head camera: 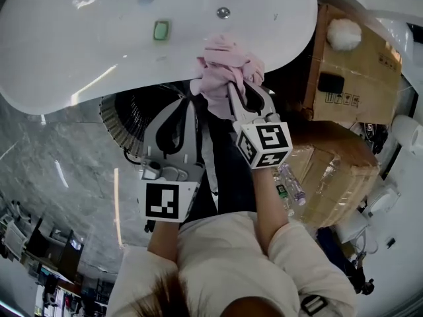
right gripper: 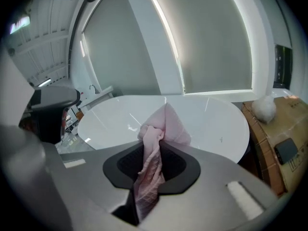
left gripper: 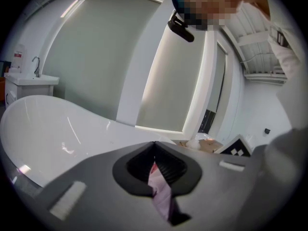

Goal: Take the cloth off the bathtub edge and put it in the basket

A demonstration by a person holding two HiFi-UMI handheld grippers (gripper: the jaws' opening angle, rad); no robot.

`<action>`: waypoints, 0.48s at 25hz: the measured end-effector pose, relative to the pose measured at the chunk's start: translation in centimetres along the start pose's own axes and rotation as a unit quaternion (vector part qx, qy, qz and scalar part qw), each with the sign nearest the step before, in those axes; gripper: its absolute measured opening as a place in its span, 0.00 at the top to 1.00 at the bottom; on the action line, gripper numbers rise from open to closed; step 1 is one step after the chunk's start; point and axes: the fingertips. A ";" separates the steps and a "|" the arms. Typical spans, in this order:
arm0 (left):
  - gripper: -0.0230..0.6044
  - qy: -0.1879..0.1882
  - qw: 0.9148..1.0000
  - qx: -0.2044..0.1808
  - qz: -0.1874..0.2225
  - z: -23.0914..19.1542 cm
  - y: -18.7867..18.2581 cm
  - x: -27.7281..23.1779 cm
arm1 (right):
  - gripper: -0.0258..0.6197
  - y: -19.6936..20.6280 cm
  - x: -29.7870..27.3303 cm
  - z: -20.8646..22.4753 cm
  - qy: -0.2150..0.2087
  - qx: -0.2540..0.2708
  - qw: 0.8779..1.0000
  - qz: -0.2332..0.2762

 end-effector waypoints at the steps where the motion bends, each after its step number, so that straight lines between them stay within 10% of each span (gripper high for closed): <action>1: 0.95 0.002 1.000 -0.002 0.006 0.2 -0.6 0.5 | 0.86 -0.7 0.9 -0.4 -0.002 -0.006 1.000 0.008; 12: 0.95 0.024 0.996 -0.033 0.082 3.0 -8.2 6.7 | 0.86 -10.7 11.1 -4.7 -0.016 -0.021 0.992 0.121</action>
Point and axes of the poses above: the fingertips, and each gripper's own axes: x backward along the fingers, z to its right, y out of its underside, and after that the axes turned 9 degrees about -z, right-handed
